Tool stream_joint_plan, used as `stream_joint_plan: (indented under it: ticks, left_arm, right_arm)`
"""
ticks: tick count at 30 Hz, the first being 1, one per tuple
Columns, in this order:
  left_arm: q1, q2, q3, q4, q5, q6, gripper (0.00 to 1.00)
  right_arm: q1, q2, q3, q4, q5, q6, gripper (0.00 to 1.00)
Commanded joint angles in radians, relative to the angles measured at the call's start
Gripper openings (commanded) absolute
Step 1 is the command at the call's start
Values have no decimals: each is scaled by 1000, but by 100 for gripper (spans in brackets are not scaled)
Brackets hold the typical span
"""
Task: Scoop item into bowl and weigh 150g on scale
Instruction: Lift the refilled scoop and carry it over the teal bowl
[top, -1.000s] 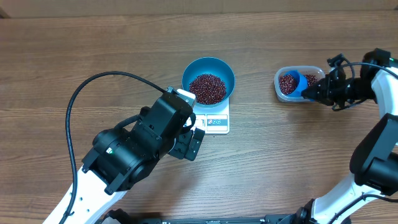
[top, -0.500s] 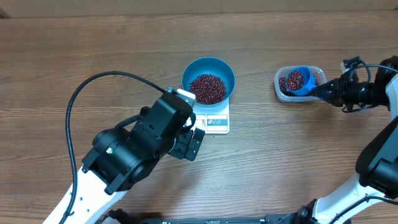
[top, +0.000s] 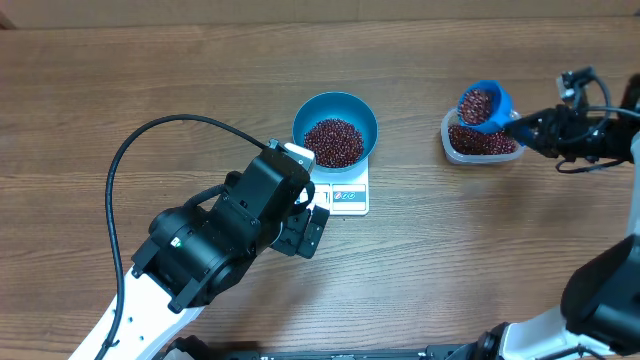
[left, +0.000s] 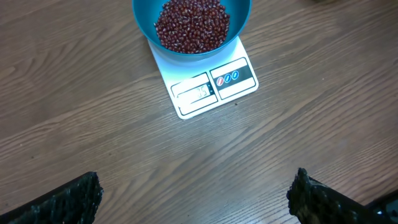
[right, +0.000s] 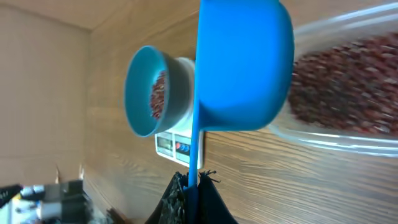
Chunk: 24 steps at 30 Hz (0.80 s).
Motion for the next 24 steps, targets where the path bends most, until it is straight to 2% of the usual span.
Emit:
stream_joint_plan:
  ticks: [1,6,9,12,15,24]
  left_arm:
    - [4,-10,20,3,-13,19,100]
    - [4,-10,20,3,-13,19,99]
    - [4,-10,20,3,-13,19,100]
    - [4,-10,20,3,-13,19,100]
    - [4,-10,20,3,-13,19,100]
    - [4,-10,20,3,-13,19,100]
  right_arm:
    - [102,-85,42,10,-48,11,4]
    - [302,-117,44,131,-48,126,4]
    - [441,-117,44,245,-48,159,4]
    - [544,-117,44,402,-43,278,4]
    - [582,-117,44,463,-40,312,4]
    - [580,-117,44,441,34,318,4]
